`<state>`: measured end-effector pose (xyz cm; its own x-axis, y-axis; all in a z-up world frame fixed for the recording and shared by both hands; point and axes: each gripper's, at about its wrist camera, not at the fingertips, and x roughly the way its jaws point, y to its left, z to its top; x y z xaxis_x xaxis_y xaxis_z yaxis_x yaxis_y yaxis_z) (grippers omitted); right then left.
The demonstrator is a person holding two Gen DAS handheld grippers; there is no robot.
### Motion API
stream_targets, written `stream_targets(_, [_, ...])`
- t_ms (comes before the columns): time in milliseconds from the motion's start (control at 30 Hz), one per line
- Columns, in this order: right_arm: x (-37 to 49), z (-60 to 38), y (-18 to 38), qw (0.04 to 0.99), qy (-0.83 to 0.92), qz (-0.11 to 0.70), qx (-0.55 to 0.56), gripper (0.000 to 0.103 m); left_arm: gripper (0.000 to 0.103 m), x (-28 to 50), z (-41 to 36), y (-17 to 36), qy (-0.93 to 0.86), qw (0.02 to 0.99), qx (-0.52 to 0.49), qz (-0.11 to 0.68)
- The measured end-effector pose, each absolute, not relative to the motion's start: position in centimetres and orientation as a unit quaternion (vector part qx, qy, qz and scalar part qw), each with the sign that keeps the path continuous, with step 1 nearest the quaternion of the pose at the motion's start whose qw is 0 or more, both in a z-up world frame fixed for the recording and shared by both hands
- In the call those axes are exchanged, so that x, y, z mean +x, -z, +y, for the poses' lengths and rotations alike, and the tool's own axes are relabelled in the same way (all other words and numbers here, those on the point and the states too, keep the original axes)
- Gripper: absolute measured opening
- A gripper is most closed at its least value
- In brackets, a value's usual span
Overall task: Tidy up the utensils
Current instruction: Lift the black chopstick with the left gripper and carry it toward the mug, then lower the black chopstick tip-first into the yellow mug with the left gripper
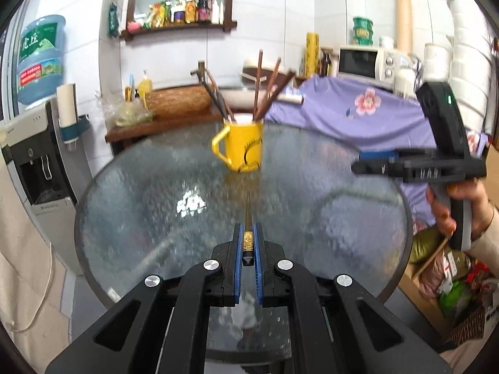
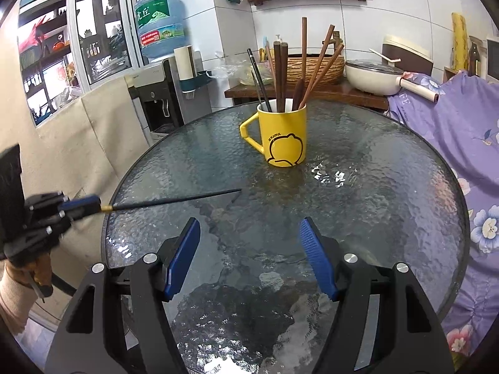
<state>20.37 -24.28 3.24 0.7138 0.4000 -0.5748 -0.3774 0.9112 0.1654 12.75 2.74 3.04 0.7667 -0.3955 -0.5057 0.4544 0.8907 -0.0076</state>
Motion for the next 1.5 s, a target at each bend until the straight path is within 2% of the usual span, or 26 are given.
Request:
stream_targets(367, [19.6, -24.9, -3.6, 0.93, -0.199, 0.309, 0.01, 0.067, 0.006, 14.5, 3.1, -7.6, 0.226, 0.953, 0.015, 0.202])
stream_targets(967, [20.3, -25.5, -4.7, 0.93, -0.18, 0.319, -0.018, 0.067, 0.006, 20.1, 2.2, -13.5, 0.251, 0.947, -0.007, 0.199])
stream_targets(1500, [24.3, -26.2, -8.5, 0.929, -0.185, 0.319, -0.016, 0.067, 0.006, 25.7, -1.0, -20.2, 0.245, 0.956, 0.001, 0.162])
